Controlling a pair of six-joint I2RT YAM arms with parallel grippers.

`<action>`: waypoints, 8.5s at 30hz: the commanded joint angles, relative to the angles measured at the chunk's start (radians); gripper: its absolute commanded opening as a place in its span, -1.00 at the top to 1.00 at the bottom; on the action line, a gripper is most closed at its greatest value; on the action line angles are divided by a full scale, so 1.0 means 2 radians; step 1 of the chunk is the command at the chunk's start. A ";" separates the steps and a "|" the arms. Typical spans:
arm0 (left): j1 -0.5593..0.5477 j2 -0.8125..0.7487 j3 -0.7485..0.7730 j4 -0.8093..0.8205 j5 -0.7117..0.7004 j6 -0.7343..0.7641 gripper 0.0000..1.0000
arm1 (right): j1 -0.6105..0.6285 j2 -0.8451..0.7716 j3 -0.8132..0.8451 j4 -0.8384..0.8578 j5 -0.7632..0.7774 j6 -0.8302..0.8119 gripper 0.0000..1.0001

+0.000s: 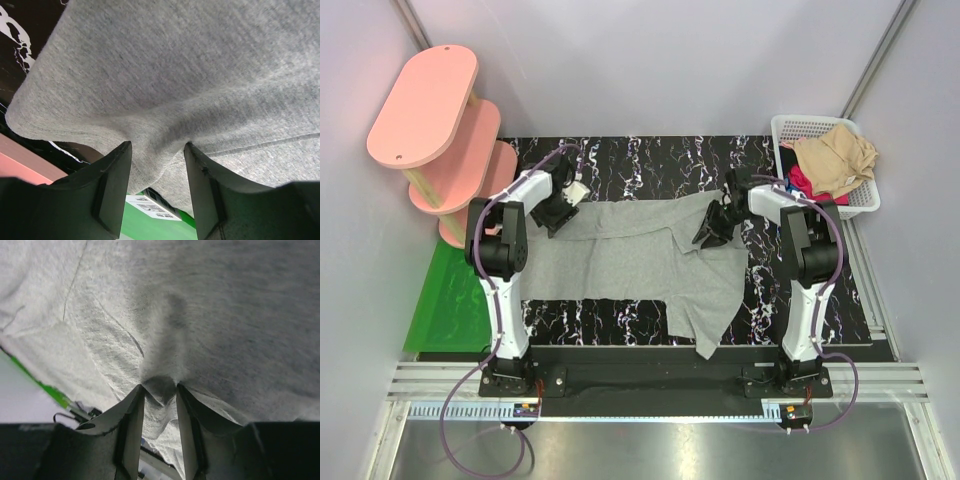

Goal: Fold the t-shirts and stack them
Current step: Fold the flattened tshirt in 1/3 of the way, then grap the side of the flattened tshirt closest away from the robot with both arms, then fold the other side of the tshirt into a rectangle

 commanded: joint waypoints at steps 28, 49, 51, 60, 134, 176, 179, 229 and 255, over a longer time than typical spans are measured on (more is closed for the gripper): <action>0.018 -0.021 0.017 0.028 -0.020 0.003 -0.03 | -0.030 0.018 0.120 -0.100 0.106 -0.032 -0.08; 0.001 -0.401 -0.366 0.022 0.033 0.019 -0.40 | 0.159 -0.340 -0.226 -0.090 0.206 0.019 -0.19; 0.001 -0.418 -0.397 0.039 0.040 0.019 -0.40 | 0.180 -0.357 -0.261 -0.091 0.229 0.040 -0.18; 0.001 -0.409 -0.426 0.080 0.041 -0.003 -0.40 | 0.247 -0.404 -0.324 -0.087 0.244 0.098 -0.16; 0.020 -0.341 -0.395 0.109 0.035 -0.012 1.00 | 0.322 -0.512 -0.326 -0.180 0.247 0.182 1.00; 0.023 -0.247 -0.172 -0.011 0.001 0.045 0.98 | 0.237 -0.414 -0.078 -0.224 0.356 0.051 1.00; 0.023 -0.243 -0.172 -0.009 -0.002 0.046 0.99 | 0.186 -0.403 -0.061 -0.200 0.340 0.022 1.00; 0.031 -0.090 -0.009 0.021 -0.114 0.077 -0.98 | 0.040 -0.016 0.263 -0.131 0.263 -0.071 1.00; -0.015 -0.103 -0.105 0.063 -0.048 0.027 -0.98 | 0.040 -0.043 0.182 -0.095 0.133 -0.030 -0.12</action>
